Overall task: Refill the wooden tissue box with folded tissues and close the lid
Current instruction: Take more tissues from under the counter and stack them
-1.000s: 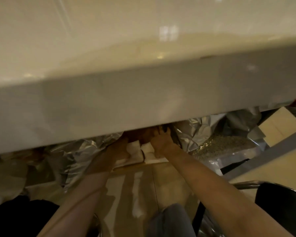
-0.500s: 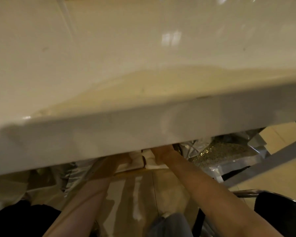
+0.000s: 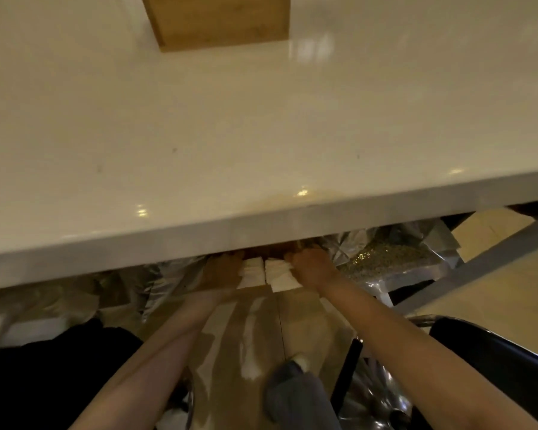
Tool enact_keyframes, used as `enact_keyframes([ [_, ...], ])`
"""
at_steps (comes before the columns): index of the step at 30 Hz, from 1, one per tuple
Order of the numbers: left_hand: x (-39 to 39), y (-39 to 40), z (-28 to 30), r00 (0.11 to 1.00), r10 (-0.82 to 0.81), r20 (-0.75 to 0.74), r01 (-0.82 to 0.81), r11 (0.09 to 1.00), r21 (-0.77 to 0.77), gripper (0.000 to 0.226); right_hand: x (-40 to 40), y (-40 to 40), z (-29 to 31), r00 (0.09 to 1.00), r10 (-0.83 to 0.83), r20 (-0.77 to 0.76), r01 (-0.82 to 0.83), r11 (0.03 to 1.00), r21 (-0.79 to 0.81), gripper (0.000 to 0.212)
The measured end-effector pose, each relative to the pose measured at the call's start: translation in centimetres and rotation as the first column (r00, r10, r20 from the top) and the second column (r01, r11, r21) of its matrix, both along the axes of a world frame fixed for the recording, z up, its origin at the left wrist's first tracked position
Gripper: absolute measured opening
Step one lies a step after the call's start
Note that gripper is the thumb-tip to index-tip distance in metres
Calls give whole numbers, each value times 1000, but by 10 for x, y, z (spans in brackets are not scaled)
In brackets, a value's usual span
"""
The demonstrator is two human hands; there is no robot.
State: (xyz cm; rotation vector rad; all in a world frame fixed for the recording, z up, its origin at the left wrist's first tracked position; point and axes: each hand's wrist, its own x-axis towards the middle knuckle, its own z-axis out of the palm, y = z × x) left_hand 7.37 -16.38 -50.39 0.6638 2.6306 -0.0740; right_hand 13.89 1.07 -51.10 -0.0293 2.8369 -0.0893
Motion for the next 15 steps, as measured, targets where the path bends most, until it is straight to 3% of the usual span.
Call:
enact_keyframes([
  [5, 38, -7, 62, 997, 27, 70, -36, 992, 118, 51, 49, -4, 70, 999, -23, 40, 28, 990, -136, 27],
  [11, 84, -20, 151, 956, -280, 90, 277, 960, 49, 31, 100, -8, 165, 998, -11, 60, 21, 985, -169, 16],
  [15, 105, -21, 208, 920, -363, 145, 365, 931, 16, 28, 130, -13, 231, 998, -4, 67, 15, 987, -162, 16],
])
